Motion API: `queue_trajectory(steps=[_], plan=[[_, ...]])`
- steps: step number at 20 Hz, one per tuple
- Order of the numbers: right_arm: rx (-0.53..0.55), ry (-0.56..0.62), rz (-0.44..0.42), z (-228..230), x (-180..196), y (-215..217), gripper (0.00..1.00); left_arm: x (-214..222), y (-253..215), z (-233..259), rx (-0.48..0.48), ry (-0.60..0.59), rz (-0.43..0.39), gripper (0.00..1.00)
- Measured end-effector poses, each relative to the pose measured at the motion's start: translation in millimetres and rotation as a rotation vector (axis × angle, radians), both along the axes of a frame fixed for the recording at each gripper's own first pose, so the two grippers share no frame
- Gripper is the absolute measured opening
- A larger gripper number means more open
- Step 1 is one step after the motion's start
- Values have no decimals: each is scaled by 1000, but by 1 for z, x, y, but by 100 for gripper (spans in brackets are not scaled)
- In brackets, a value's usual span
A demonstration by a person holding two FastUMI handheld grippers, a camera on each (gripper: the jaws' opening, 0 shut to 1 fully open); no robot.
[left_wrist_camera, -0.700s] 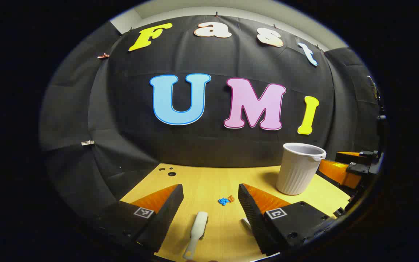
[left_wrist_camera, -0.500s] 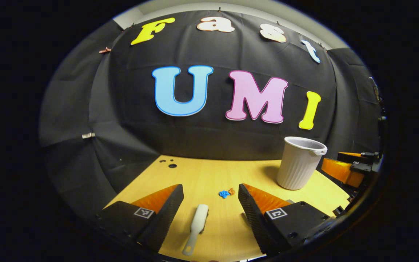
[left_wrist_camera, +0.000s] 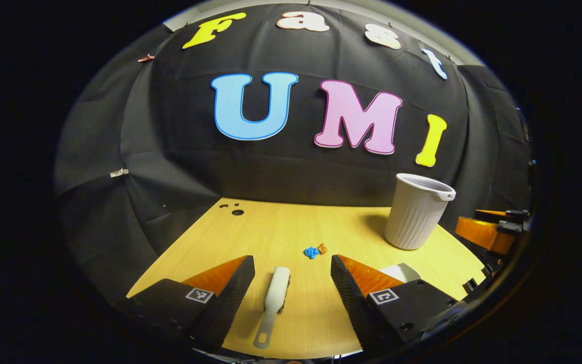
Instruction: Pick up the small broom and dustpan from the desktop, sweep the trash into the dustpan with the broom, and then empty the trash into the garbage bin.
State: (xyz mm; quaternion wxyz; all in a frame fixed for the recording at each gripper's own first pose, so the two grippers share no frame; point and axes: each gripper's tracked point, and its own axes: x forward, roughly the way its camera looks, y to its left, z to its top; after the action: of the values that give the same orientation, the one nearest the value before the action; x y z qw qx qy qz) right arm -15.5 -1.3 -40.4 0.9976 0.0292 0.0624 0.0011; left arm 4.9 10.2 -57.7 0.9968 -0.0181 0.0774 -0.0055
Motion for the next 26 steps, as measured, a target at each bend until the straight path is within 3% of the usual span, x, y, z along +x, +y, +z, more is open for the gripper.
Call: queue_trajectory(steps=[7, 12, 26], plan=[[33, 67, 9, -20, 1, 1, 98, 16, 4, -50, -20, 182, -46, 96], [23, 83, 24, -27, 3, 3, 97, 30, 8, -102, 30, 330, -94, 96], [75, 169, -36, -57, 8, -17, 97, 68, 33, -202, 129, 718, -100, 96]])
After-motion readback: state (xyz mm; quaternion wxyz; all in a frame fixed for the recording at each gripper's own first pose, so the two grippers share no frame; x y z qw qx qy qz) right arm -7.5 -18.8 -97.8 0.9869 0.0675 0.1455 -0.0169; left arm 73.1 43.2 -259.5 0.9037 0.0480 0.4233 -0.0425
